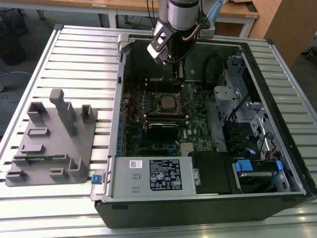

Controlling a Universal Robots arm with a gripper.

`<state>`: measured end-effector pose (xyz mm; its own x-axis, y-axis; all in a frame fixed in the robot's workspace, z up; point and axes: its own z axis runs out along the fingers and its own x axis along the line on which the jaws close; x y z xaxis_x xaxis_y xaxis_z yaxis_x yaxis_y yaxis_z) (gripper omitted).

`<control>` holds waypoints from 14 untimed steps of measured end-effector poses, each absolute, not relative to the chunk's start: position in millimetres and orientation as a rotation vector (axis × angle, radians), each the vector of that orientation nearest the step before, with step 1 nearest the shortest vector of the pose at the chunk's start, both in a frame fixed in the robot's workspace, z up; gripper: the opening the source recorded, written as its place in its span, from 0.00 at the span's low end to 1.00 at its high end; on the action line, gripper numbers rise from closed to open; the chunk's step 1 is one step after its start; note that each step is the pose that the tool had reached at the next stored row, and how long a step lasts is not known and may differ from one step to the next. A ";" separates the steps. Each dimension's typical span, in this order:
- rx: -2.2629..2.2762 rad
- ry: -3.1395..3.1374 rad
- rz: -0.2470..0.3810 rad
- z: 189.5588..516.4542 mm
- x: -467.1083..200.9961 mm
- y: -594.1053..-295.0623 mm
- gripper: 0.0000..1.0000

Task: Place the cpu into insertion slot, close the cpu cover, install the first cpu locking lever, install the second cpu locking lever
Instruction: 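Close the cpu cover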

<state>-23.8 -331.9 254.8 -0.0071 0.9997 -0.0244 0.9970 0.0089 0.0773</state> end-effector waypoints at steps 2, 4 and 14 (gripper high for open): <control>2.161 2.179 0.058 255.4 -23.8 -331.9 0.11; 2.161 2.179 0.058 255.4 -23.8 -331.8 0.11; 2.161 2.179 0.058 255.6 -23.8 -331.9 0.11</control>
<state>-23.8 -331.9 255.6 -0.0072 0.9997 -0.0244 0.9970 0.0091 0.0774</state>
